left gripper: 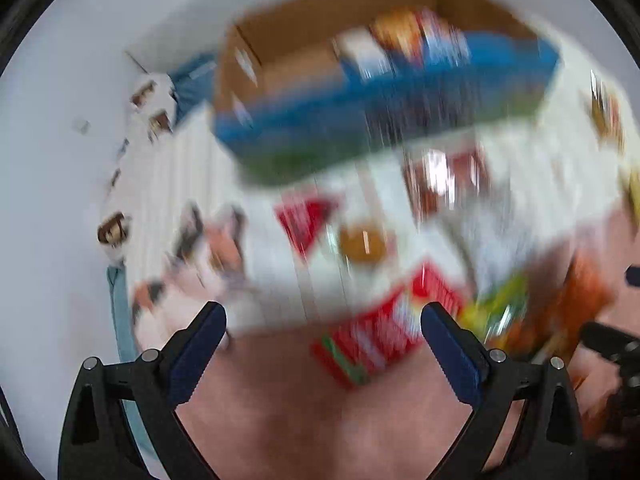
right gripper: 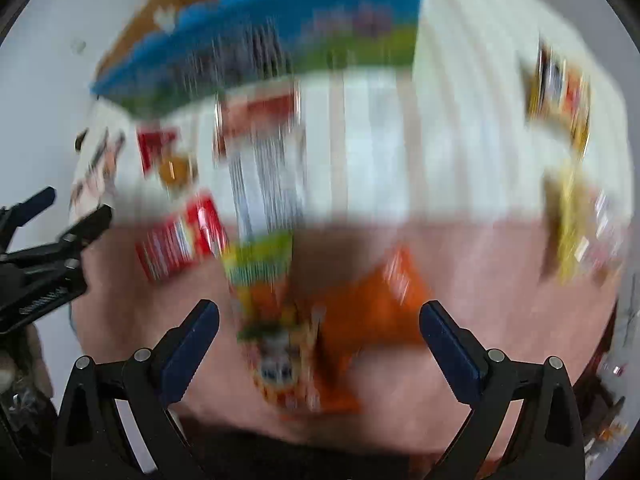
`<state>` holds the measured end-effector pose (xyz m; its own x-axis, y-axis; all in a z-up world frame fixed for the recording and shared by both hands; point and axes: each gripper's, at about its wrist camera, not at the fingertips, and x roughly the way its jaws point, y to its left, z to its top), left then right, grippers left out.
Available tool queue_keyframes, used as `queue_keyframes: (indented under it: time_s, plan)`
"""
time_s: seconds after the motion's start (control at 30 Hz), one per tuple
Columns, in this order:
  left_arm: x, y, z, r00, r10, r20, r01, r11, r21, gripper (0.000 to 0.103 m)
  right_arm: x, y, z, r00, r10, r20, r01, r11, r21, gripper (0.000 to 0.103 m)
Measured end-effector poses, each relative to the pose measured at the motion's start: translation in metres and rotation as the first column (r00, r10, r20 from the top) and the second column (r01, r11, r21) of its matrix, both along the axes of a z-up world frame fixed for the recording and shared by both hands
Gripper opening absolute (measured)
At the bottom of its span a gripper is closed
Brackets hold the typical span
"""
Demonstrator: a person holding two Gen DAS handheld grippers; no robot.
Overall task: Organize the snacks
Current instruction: 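Grasp the red spicy strip packet with the left tool while the right grasps the panda snack bag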
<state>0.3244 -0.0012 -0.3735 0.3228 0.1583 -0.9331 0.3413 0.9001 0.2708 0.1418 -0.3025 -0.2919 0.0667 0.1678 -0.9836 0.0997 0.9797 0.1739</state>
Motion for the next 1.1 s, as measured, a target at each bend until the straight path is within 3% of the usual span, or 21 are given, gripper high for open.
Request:
queue_keyframes:
  time_s: [0.2,0.43,0.5,0.53,0.57,0.6,0.63,0.7,0.73,0.8,0.9,1.0,1.07,1.1]
  plan:
    - [-0.021,-0.011,-0.066,0.989,-0.112,-0.094,0.125,0.982,0.143,0.1,-0.034,0.019,-0.053,0.995,0.043,-0.085,-0.044,0.999,0.0,0.102]
    - [-0.017,-0.045,-0.096,0.955,-0.269,-0.129,0.292,0.931,0.221,0.1,-0.043,0.054,-0.081,0.984,0.151,-0.095,-0.155,0.987,-0.04,0.098]
    - [-0.014,-0.055,-0.103,0.943,-0.295,-0.153,0.324,0.921,0.216,0.098,-0.044,0.059,-0.087,0.981,0.167,-0.1,-0.174,0.982,-0.067,0.092]
    - [-0.013,-0.056,-0.103,0.943,-0.295,-0.157,0.323,0.924,0.206,0.096,-0.044,0.062,-0.09,0.98,0.172,-0.101,-0.181,0.98,-0.083,0.083]
    - [-0.01,-0.058,-0.103,0.945,-0.283,-0.165,0.311,0.934,0.177,0.087,-0.044,0.064,-0.093,0.979,0.178,-0.104,-0.188,0.977,-0.098,0.076]
    - [-0.007,-0.056,-0.102,0.949,-0.257,-0.183,0.283,0.949,0.138,0.076,-0.044,0.065,-0.094,0.979,0.177,-0.104,-0.188,0.976,-0.109,0.073]
    - [-0.001,-0.052,-0.101,0.955,-0.204,-0.215,0.226,0.971,0.082,0.072,-0.045,0.065,-0.094,0.981,0.171,-0.097,-0.181,0.977,-0.114,0.067]
    - [0.004,-0.044,-0.098,0.964,-0.125,-0.236,0.136,0.99,0.034,0.071,-0.045,0.063,-0.092,0.985,0.147,-0.089,-0.156,0.983,-0.099,0.061]
    - [0.007,-0.034,-0.097,0.964,-0.044,-0.264,0.043,0.999,-0.011,0.071,-0.045,0.059,-0.091,0.989,0.118,-0.084,-0.124,0.99,-0.07,0.058]
    - [0.009,-0.016,-0.097,0.943,0.081,-0.322,-0.11,0.991,-0.074,0.071,-0.046,0.05,-0.087,0.994,0.057,-0.09,-0.058,0.998,-0.012,0.057]
    - [-0.002,0.017,-0.102,0.869,0.267,-0.416,-0.355,0.923,-0.151,0.071,-0.043,0.034,-0.083,0.991,-0.062,-0.12,0.076,0.99,0.118,0.057]
    - [-0.026,0.045,-0.11,0.776,0.395,-0.492,-0.538,0.822,-0.188,0.071,-0.036,0.028,-0.082,0.984,-0.114,-0.137,0.138,0.973,0.184,0.053]
    - [-0.034,0.052,-0.114,0.753,0.413,-0.512,-0.574,0.793,-0.204,0.071,-0.032,0.029,-0.084,0.984,-0.117,-0.135,0.14,0.974,0.177,0.053]
    - [-0.037,0.051,-0.115,0.759,0.41,-0.506,-0.569,0.796,-0.207,0.072,-0.03,0.032,-0.085,0.985,-0.098,-0.139,0.121,0.979,0.166,0.053]
